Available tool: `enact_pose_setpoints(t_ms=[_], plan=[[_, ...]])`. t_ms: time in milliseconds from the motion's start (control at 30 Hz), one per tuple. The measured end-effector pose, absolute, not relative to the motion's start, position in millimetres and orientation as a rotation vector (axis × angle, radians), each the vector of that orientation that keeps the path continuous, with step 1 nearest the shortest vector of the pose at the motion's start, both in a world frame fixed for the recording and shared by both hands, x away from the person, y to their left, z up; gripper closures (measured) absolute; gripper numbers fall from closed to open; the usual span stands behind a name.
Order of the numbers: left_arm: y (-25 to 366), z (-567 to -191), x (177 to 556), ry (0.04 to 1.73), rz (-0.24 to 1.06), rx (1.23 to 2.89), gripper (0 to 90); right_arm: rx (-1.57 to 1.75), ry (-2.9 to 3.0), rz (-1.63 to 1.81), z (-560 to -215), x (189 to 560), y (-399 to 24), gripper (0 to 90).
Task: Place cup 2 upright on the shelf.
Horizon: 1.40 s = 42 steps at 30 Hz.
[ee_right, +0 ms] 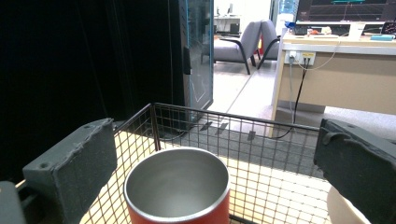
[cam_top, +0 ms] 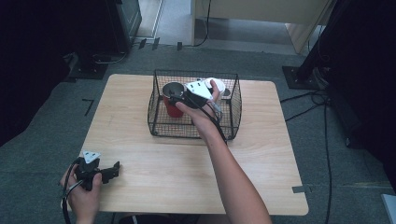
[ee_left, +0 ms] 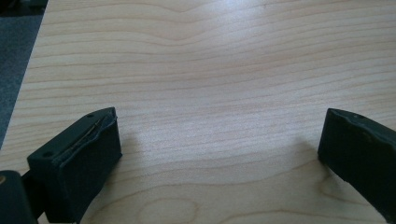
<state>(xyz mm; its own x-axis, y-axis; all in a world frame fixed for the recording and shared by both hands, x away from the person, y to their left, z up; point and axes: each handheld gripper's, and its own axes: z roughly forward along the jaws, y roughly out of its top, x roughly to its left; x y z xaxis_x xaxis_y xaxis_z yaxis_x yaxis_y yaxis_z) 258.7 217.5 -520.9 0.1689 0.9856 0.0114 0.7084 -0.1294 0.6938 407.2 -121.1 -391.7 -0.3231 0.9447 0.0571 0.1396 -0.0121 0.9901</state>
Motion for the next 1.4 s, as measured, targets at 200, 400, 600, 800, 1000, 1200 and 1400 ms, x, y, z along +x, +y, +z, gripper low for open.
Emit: enact_pose_setpoints(t_ms=[200,400,600,800,1000,1200,1400], plan=[[217,-521,259,1.597,0.657,1.900,0.0,1.154,1.537,1.406,-389,390,-139,0.0],[217,-521,259,1.597,0.657,1.900,0.0,1.129,1.536,1.370,-389,377,-156,0.0],[217,-521,259,1.597,0.657,1.901,0.0,1.140,1.523,1.355,-392,370,-171,0.0],[218,-521,259,1.595,0.659,1.902,0.0,1.134,1.507,1.335,-393,360,-188,0.0],[218,-521,259,1.595,0.658,1.903,0.0,1.125,1.489,1.308,-395,348,-206,0.0],[218,-521,259,1.596,0.657,1.904,0.0,1.131,1.481,1.291,-399,340,-219,0.0],[217,-521,259,1.596,0.658,1.902,0.0,1.151,1.454,1.292,-400,328,-240,0.0]])
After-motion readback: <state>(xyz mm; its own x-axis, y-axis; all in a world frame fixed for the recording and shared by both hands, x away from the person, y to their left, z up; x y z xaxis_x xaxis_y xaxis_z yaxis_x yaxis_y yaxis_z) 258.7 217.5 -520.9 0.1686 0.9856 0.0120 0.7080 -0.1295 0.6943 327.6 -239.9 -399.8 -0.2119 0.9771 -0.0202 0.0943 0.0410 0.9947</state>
